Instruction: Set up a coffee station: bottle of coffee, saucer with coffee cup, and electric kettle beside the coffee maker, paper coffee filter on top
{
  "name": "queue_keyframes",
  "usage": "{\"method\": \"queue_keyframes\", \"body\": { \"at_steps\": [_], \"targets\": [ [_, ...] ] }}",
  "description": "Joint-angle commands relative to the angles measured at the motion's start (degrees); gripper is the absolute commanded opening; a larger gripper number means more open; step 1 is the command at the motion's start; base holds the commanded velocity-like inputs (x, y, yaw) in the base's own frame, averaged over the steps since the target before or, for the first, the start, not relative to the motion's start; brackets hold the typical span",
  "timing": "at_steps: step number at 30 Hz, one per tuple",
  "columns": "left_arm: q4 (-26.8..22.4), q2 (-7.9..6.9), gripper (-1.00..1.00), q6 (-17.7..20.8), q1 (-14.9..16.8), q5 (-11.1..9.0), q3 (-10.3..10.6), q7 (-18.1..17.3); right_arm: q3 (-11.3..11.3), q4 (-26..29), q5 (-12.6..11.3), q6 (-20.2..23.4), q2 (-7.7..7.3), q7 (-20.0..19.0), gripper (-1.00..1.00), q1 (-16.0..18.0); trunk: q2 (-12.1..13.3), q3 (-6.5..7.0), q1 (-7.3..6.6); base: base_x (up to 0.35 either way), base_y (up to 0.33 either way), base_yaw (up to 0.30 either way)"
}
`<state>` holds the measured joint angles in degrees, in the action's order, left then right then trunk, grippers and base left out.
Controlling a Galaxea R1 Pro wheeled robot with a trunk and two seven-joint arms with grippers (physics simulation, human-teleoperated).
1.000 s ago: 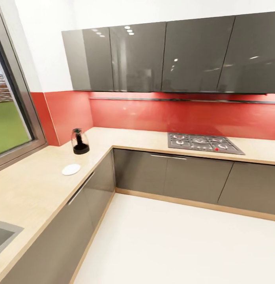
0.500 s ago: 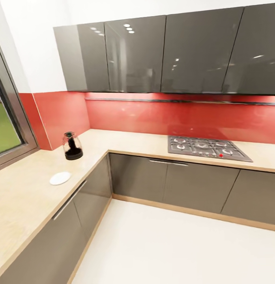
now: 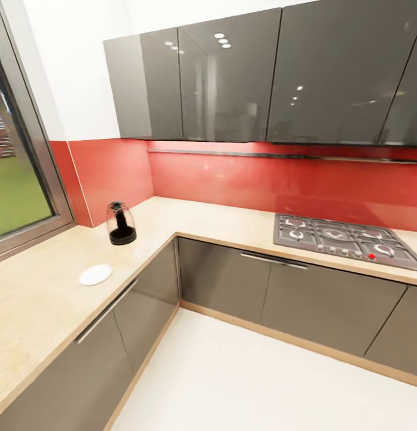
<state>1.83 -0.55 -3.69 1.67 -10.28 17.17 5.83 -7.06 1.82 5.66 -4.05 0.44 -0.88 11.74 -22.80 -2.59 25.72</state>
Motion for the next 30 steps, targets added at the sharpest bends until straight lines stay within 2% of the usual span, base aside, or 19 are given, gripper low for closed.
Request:
{"method": "queue_keyframes", "body": {
  "at_steps": [1,15,30],
  "targets": [
    [0.2,0.03,1.0,-0.4,0.1,-0.6,0.5,0.1,-0.5,0.0,0.6,-0.2,0.0,-0.1,1.0,0.0,-0.1,-0.12,0.06,0.278,-0.229,0.273],
    [0.2,0.02,1.0,-0.4,0.1,-0.6,0.4,0.1,-0.6,0.0,0.6,-0.2,0.0,-0.1,1.0,0.0,-0.1,-0.12,0.06,0.3,-0.171,0.27],
    [0.2,0.03,1.0,-0.4,0.1,-0.6,0.4,0.1,-0.5,0.0,0.6,-0.2,0.0,-0.1,1.0,0.0,-0.1,-0.12,0.06,0.284,-0.161,0.067]
  ]
}}
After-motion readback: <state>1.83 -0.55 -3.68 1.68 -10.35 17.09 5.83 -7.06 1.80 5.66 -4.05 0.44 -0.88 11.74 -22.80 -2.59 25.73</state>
